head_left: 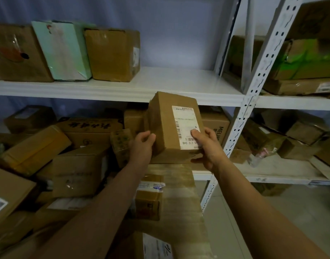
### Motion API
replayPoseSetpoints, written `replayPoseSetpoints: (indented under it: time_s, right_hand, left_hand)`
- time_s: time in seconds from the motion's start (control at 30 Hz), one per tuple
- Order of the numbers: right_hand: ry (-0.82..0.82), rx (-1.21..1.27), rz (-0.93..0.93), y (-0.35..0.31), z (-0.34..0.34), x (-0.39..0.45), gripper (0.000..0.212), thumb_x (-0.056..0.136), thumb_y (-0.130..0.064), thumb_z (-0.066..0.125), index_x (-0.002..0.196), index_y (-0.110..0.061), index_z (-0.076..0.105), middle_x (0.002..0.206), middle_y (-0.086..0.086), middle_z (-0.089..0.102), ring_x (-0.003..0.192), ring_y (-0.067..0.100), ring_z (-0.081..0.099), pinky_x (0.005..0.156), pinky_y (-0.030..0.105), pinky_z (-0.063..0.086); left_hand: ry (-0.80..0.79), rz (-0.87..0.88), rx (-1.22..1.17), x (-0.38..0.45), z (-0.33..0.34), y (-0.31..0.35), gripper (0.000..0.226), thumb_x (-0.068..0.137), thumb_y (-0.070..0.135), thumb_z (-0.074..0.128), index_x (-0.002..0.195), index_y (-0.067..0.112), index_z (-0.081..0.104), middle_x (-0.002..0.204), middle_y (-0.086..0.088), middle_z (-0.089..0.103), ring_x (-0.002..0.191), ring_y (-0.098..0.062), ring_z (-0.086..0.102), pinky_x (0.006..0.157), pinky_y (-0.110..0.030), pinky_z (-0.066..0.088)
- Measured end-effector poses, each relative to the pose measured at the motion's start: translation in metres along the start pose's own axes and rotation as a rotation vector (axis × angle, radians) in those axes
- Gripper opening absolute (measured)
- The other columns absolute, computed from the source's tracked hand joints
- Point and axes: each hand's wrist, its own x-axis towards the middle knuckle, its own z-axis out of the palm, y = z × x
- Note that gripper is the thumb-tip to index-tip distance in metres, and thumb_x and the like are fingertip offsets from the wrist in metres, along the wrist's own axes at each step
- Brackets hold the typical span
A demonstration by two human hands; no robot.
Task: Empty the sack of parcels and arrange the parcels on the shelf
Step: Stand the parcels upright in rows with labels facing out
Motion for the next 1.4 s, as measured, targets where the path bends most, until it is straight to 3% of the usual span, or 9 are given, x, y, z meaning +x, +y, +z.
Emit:
replayPoseSetpoints:
  time_s: [0.13,0.23,0.4,0.53,0.67,0.77,1.23,1.3,1.4]
  right_hand:
    - [0.120,-0.062,0.050,0.012,-0.025,0.006,0.052,0.087,-0.029,0.066,0.130,-0.030,0.036,0.092,0.006,0.066,0.082,0.022,0.063,0.070,0.042,0.054]
    - [0.205,-0.126,0.147,0.040,-0.040,0.017,0.060,0.084,-0.030,0.068,0.134,-0.027,0.035,0.096,0.007,0.064,0.084,0.023,0.061,0.076,0.046,0.052]
    - [0.303,-0.091,0.189,0.082,-0.049,0.039,0.060,0.087,-0.028,0.065,0.137,-0.024,0.033,0.104,0.007,0.061,0.078,0.018,0.057,0.067,0.038,0.049]
    - [0.367,-0.154,0.215,0.112,-0.050,0.058,0.061,0.084,-0.032,0.065,0.137,-0.029,0.035,0.119,0.011,0.061,0.097,0.025,0.061,0.089,0.045,0.052]
    - [0.344,-0.155,0.267,0.138,-0.045,0.081,0.057,0.088,-0.025,0.062,0.139,-0.026,0.035,0.117,0.012,0.063,0.092,0.022,0.061,0.069,0.032,0.050]
    - [0.282,-0.219,0.287,0.160,-0.037,0.098,0.054,0.091,-0.020,0.057,0.141,-0.022,0.036,0.121,0.009,0.063,0.105,0.027,0.062,0.089,0.043,0.053]
    - [0.372,-0.374,0.286,0.177,-0.020,0.138,0.038,0.093,-0.014,0.050,0.131,-0.011,0.046,0.121,0.011,0.062,0.109,0.029,0.060,0.094,0.049,0.052]
    - [0.423,-0.466,0.281,0.168,-0.018,0.138,0.048,0.088,-0.014,0.058,0.135,-0.013,0.046,0.128,0.016,0.056,0.111,0.033,0.058,0.094,0.049,0.051]
    - [0.660,-0.662,0.126,0.147,-0.011,0.131,0.051,0.083,-0.015,0.067,0.132,-0.012,0.051,0.130,0.017,0.047,0.112,0.034,0.054,0.093,0.042,0.049]
  left_hand:
    - [-0.156,-0.226,0.076,-0.011,0.036,-0.017,0.049,0.097,0.050,0.035,0.130,0.016,0.050,0.118,-0.004,0.054,0.103,-0.021,0.052,0.081,-0.033,0.043]
    - [-0.278,-0.338,0.089,-0.016,0.056,-0.040,0.057,0.087,0.060,0.048,0.128,0.020,0.043,0.121,0.000,0.053,0.103,-0.020,0.053,0.081,-0.033,0.046]
    - [-0.349,-0.203,0.443,0.007,0.077,-0.073,0.041,0.091,0.036,0.057,0.126,0.017,0.045,0.126,-0.005,0.056,0.112,-0.023,0.056,0.094,-0.039,0.049]
    - [-0.383,-0.149,0.652,0.035,0.088,-0.099,0.036,0.088,0.033,0.058,0.119,0.016,0.051,0.125,-0.007,0.055,0.107,-0.022,0.057,0.089,-0.035,0.051]
    - [-0.379,-0.130,0.767,0.057,0.091,-0.123,0.032,0.089,0.022,0.058,0.119,0.016,0.048,0.123,-0.006,0.056,0.111,-0.022,0.056,0.085,-0.030,0.049]
    - [-0.388,-0.125,0.884,0.076,0.083,-0.140,0.032,0.088,0.023,0.059,0.118,0.017,0.052,0.122,-0.005,0.058,0.114,-0.024,0.055,0.094,-0.037,0.049]
    - [-0.416,-0.138,0.896,0.116,0.079,-0.160,0.042,0.075,0.030,0.071,0.115,0.024,0.060,0.120,-0.001,0.061,0.114,-0.024,0.054,0.094,-0.041,0.050]
    - [-0.363,-0.081,0.898,0.110,0.071,-0.148,0.047,0.080,0.031,0.069,0.124,0.025,0.053,0.132,-0.001,0.053,0.122,-0.023,0.048,0.101,-0.039,0.045]
    - [-0.014,0.218,0.954,0.102,0.048,-0.107,0.060,0.086,0.038,0.062,0.140,0.023,0.039,0.151,-0.001,0.028,0.140,-0.022,0.025,0.114,-0.038,0.029]
